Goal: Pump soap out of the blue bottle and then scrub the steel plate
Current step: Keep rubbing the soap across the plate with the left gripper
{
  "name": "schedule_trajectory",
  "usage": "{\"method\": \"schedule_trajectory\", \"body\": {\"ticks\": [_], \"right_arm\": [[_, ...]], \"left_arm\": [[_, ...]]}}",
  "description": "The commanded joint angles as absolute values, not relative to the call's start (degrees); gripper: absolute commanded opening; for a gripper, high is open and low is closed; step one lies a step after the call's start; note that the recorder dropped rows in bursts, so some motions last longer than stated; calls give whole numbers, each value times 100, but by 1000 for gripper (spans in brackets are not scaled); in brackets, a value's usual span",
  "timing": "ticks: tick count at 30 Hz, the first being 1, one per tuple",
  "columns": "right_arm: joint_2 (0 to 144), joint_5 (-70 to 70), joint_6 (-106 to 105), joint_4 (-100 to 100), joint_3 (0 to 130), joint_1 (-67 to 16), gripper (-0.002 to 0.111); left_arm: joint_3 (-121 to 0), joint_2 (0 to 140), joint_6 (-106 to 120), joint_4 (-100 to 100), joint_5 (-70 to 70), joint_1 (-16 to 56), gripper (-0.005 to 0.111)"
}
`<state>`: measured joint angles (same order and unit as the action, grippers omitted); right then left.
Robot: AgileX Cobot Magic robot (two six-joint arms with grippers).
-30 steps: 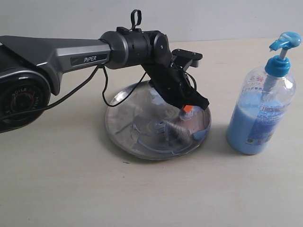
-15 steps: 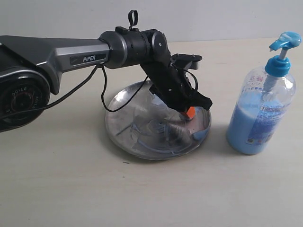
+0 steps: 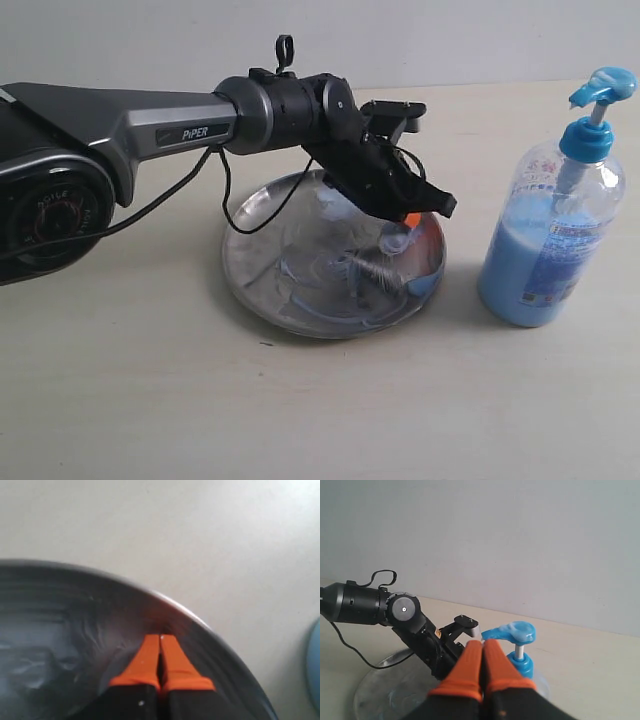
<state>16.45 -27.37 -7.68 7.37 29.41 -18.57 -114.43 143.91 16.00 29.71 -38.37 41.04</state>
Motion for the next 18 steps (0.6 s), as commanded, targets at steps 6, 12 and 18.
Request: {"method": "schedule_trajectory", "body": {"ticks": [6, 12, 18], "right_arm": [[1604, -2688, -748, 746, 2899, -1866, 0], [1604, -2688, -748, 746, 2899, -1866, 0], [1604, -2688, -748, 746, 2899, -1866, 0]], "left_arm": [[-11414, 14375, 1652, 2010, -4278, 4114, 0], [-11414, 14375, 1652, 2001, -5009, 4114, 0], [-11414, 14375, 1652, 2356, -5126, 4114, 0]]}}
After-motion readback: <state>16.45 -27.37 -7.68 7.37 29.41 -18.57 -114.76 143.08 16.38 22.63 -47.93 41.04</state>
